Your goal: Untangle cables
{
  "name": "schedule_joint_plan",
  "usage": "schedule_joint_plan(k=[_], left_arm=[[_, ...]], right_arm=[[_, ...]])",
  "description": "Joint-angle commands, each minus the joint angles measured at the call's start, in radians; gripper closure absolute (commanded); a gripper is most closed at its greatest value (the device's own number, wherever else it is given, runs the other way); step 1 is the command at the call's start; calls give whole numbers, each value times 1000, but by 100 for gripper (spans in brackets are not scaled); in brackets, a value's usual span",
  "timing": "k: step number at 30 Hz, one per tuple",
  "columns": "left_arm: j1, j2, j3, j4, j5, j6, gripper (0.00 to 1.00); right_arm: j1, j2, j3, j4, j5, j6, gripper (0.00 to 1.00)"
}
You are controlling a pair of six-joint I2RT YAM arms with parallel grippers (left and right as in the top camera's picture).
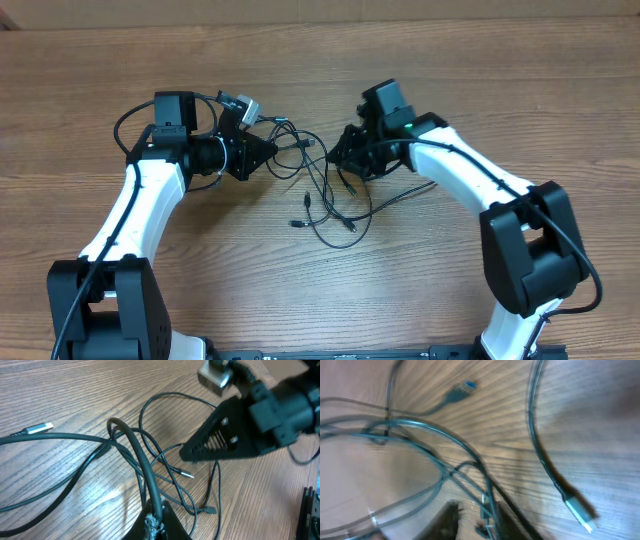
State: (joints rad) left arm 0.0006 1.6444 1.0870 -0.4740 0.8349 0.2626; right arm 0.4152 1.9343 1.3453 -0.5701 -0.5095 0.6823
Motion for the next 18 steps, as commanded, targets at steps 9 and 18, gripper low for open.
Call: schedule_joint_plan(k=[9, 18], left_arm=[[-8, 3, -4, 22, -56, -96, 95], [-9, 3, -38, -111, 45, -254, 96]], right_arm=[[-63, -51, 5, -76, -220, -433, 58], [-61, -58, 4, -372, -233, -801, 61]])
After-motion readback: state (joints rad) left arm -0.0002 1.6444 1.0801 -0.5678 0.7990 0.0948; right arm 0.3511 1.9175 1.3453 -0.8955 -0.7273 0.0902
